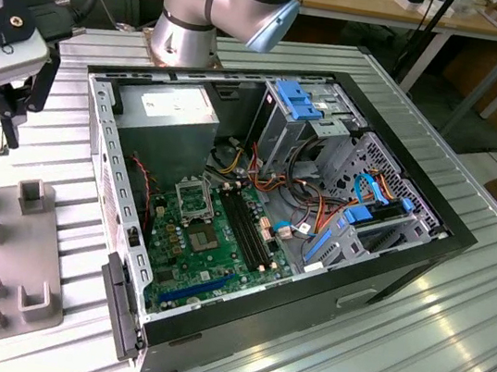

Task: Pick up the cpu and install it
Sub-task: 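Pick up the cpu and move it towards the insertion slot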

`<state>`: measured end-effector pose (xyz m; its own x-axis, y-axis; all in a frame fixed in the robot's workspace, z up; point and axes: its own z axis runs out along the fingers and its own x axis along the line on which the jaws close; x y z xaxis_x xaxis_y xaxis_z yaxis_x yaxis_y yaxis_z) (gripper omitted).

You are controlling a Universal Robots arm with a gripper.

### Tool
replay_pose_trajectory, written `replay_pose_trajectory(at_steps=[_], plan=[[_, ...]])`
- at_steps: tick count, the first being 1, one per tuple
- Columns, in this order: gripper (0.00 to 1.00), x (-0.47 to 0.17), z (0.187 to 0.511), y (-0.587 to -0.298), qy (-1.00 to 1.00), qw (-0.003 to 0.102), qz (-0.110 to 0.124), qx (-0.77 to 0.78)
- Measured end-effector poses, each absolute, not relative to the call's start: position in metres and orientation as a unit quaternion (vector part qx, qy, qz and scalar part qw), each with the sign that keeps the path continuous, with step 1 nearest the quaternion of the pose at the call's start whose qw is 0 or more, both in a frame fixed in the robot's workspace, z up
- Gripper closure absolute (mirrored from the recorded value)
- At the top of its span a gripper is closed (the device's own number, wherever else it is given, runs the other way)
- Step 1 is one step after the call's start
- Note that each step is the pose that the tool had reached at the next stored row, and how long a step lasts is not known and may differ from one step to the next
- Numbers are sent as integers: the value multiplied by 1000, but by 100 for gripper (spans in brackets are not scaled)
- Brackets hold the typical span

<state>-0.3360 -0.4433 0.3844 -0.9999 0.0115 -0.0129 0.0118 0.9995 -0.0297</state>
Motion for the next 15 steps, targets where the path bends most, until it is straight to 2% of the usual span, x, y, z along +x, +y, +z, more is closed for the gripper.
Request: replay_pose_trajectory(at_steps=[15], plan=[[53,-318,384,-443,1000,6,-15,6]])
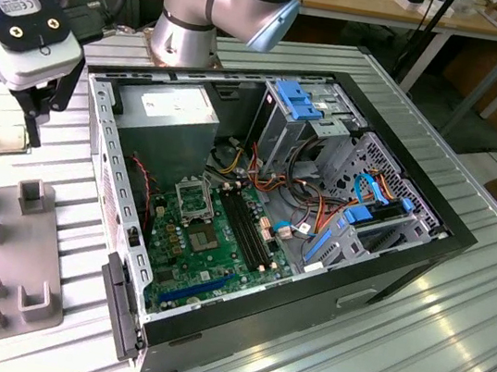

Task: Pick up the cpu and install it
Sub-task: 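Pick up the cpu and move it towards the insertion slot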

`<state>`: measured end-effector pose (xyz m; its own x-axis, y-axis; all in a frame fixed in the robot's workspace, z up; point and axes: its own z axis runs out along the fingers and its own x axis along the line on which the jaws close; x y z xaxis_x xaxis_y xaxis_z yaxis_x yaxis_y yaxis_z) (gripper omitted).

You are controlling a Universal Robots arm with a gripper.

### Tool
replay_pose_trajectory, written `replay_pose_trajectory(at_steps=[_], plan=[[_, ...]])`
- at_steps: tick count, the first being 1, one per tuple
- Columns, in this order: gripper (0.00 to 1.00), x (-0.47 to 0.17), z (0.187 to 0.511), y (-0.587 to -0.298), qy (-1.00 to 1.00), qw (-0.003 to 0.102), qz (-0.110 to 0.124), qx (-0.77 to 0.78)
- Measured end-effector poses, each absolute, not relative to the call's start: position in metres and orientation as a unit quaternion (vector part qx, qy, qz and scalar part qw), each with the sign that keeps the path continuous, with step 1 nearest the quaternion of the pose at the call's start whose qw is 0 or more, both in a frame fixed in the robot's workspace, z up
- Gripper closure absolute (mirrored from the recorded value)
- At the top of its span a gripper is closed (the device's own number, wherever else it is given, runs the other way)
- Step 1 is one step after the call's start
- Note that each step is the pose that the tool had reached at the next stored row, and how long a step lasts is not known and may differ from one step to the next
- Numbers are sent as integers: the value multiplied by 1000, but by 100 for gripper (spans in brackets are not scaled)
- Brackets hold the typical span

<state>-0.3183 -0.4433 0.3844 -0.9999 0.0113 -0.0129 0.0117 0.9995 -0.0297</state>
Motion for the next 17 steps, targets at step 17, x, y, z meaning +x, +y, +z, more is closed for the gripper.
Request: replay_pose_trajectory(at_steps=[17], plan=[[53,-307,384,-443,1000,6,-15,6]])
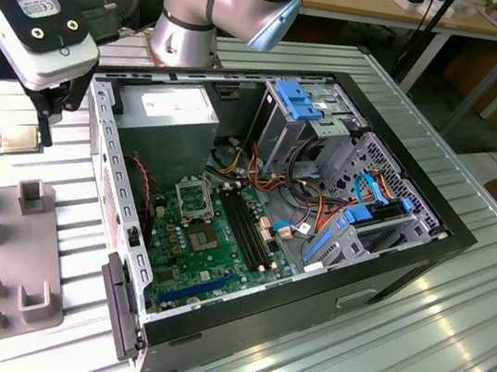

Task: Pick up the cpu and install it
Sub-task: 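Pick up the cpu and move it towards the insertion slot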

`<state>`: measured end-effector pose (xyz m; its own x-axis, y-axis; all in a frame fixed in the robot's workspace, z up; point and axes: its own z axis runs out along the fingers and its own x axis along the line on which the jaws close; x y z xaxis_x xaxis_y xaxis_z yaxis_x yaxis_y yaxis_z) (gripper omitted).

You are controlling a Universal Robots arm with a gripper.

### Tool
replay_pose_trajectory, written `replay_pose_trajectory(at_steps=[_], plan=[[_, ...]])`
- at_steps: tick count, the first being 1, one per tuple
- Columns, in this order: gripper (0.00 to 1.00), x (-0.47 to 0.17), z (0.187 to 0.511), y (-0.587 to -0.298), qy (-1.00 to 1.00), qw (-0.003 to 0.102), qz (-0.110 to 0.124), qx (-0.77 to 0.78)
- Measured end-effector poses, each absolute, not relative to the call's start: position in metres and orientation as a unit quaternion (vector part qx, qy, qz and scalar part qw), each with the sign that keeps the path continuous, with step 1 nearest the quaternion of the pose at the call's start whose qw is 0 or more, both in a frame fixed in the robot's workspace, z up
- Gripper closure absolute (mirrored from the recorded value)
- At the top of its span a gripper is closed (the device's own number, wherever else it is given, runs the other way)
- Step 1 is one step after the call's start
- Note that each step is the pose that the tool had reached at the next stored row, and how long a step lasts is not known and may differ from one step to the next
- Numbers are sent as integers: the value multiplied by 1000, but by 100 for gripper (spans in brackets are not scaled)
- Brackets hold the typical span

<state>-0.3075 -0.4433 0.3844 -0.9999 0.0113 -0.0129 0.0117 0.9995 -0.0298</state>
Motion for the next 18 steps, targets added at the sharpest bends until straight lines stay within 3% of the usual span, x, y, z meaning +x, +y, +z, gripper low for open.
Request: replay_pose_trajectory(at_steps=[18], plan=[[53,-284,384,-443,1000,6,-15,6]])
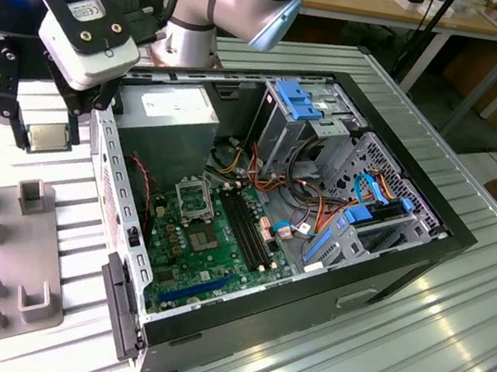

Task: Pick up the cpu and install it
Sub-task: 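Pick up the cpu and move it towards the insertion slot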

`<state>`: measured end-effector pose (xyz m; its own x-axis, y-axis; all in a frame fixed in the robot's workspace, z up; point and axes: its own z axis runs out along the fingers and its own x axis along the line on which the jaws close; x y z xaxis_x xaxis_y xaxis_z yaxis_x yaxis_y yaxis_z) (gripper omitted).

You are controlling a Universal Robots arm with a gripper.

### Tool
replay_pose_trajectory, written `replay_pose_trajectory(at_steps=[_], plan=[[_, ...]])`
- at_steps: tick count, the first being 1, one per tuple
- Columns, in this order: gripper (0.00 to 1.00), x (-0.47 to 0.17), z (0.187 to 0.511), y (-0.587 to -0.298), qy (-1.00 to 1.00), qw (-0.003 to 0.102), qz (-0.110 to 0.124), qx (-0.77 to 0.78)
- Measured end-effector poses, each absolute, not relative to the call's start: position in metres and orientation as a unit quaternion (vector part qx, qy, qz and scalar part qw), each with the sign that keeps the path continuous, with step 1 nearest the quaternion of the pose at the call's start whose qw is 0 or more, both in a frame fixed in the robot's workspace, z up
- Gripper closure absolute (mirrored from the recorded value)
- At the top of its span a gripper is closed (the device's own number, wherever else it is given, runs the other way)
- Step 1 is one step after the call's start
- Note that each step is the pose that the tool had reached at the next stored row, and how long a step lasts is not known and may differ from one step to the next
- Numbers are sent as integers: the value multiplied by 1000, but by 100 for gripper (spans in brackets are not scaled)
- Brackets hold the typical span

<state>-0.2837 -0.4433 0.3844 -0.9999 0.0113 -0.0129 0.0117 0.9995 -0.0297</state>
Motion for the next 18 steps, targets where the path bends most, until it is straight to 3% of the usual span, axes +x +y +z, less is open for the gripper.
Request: replay_pose_trajectory(at_steps=[18], plan=[[53,-258,384,-443,1000,6,-15,6]])
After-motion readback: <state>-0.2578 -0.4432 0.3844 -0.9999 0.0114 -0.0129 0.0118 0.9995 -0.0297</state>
